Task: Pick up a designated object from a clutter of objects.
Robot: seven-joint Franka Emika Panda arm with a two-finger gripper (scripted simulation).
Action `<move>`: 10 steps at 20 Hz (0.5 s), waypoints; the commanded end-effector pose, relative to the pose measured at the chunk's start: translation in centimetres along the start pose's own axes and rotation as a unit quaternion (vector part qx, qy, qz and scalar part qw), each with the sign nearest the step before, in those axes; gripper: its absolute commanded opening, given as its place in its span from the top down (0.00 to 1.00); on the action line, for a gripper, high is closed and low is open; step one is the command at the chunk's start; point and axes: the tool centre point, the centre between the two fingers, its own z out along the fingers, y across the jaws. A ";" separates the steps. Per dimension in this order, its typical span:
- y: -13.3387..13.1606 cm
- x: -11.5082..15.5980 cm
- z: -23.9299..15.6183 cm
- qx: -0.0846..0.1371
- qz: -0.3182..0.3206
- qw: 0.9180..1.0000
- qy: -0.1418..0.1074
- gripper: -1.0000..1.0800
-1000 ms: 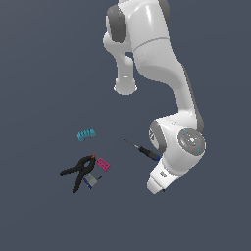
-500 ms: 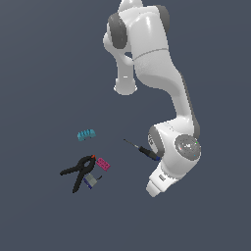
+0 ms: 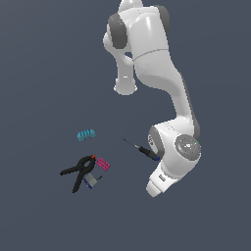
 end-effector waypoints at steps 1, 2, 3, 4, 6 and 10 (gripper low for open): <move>0.0 0.0 0.0 0.000 0.000 1.000 0.000 1.00; 0.0 0.0 0.0 0.000 0.000 1.000 0.000 1.00; 0.0 -0.1 -0.1 0.000 0.000 1.000 0.000 1.00; 0.1 -0.1 -0.2 0.000 0.000 1.000 0.000 1.00; 0.1 -0.3 -0.5 0.000 0.000 1.000 0.000 1.00; 0.3 -0.9 -1.7 0.000 0.000 1.000 0.000 1.00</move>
